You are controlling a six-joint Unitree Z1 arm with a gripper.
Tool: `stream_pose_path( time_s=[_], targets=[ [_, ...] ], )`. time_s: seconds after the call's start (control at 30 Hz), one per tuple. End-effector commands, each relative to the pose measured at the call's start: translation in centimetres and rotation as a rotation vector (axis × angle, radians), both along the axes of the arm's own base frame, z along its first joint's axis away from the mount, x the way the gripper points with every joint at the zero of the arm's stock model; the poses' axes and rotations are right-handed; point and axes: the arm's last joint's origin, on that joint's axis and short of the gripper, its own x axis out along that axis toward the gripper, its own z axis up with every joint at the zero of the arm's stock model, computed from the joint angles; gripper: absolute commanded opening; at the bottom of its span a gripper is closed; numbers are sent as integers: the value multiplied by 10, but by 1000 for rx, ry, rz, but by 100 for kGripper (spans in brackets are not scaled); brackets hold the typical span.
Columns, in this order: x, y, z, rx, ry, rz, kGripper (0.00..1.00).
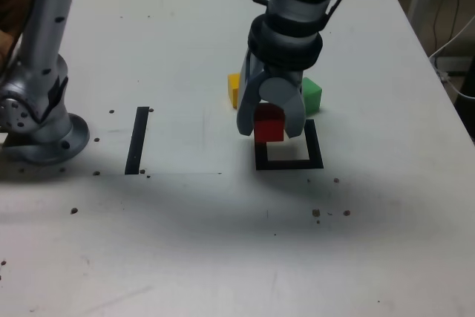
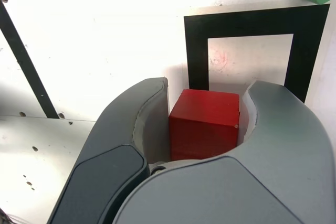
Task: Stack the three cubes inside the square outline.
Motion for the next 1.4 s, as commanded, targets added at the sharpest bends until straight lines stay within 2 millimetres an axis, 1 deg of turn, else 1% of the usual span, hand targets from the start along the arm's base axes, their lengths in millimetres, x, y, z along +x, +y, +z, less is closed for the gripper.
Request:
stream_pose_path(
  time_s=[0.0, 0.37, 0.97, 1.0, 1.03, 1.07, 1.2, 1.23, 1.27, 1.3, 1.37],
  targets=[
    [3, -1, -2, 0, 0, 0, 22],
    [19, -3, -18, -10, 22, -5, 22],
    [29, -4, -27, -15, 29, -17, 23],
    [29, -4, -27, -15, 29, -18, 25],
    [30, -4, -28, -16, 29, -20, 30],
    [30, -4, -28, -17, 29, -23, 38],
    [32, -5, -30, -20, 27, -32, 80],
    [32, -5, -30, -21, 27, -33, 88],
    [32, -5, -30, -21, 27, -34, 94],
    [32, -5, -30, -21, 26, -34, 97],
    [32, -5, -30, -21, 26, -35, 99]
  ],
)
